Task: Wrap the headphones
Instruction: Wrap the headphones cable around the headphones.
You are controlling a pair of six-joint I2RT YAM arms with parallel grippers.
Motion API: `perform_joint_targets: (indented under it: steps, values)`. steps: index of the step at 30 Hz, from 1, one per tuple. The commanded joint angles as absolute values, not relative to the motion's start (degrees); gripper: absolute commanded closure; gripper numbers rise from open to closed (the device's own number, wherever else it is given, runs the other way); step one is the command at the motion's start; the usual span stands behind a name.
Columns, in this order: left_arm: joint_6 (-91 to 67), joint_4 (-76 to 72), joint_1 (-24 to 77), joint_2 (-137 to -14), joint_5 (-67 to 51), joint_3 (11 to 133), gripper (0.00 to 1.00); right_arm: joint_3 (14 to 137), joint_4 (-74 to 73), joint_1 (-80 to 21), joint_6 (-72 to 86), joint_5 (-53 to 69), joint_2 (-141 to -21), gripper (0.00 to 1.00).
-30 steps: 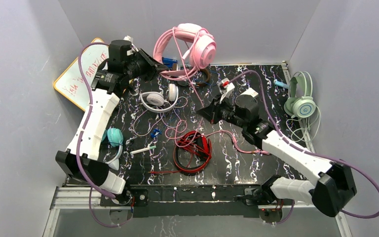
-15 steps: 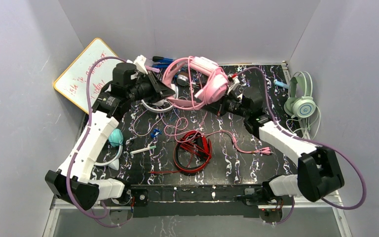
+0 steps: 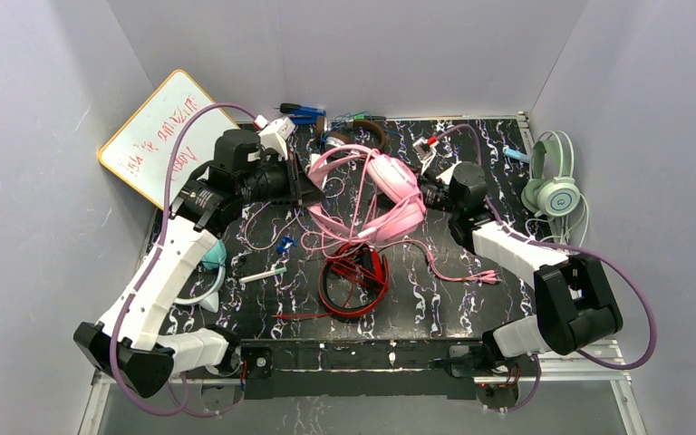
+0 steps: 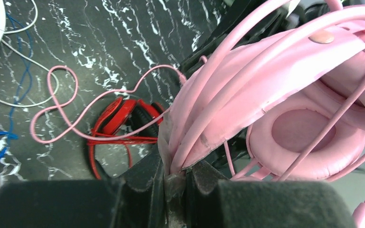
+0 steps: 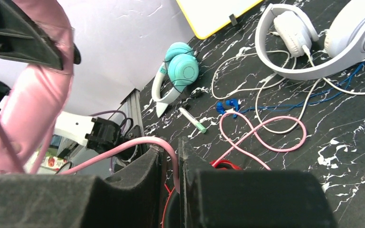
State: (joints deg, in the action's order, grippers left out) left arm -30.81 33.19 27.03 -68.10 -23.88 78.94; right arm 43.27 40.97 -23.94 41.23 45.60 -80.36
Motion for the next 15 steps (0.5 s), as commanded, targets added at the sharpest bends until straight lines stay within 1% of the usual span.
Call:
perform_joint_targets:
  steps: [1, 5, 8, 11, 12, 15]
  values:
    - [-21.4, 38.2, 28.3, -67.3, -31.1, 84.0, 1.00, 43.4, 46.9, -21.6, 41.9, 49.6, -80.6, 0.78]
    - [-14.8, 43.1, 30.9, -69.6, -31.7, 86.8, 1.00, 43.1, 55.0, -19.9, 45.8, 57.2, -81.5, 0.78]
    - [-9.4, 47.1, 32.9, -71.0, -30.6, 88.6, 1.00, 44.2, 56.7, -19.7, 46.8, 63.0, -82.1, 0.79]
    - [-4.1, 52.2, 35.0, -73.3, -23.7, 91.6, 1.00, 45.7, 56.0, -19.7, 47.6, 68.4, -82.8, 0.81]
    - [-2.3, 53.4, 35.7, -74.1, -21.4, 92.7, 1.00, 45.9, 55.8, -19.6, 47.9, 69.5, -83.0, 0.83]
    - [2.8, 56.1, 36.7, -76.9, -13.3, 96.7, 1.00, 46.9, 53.1, -19.7, 47.3, 71.5, -83.5, 0.84]
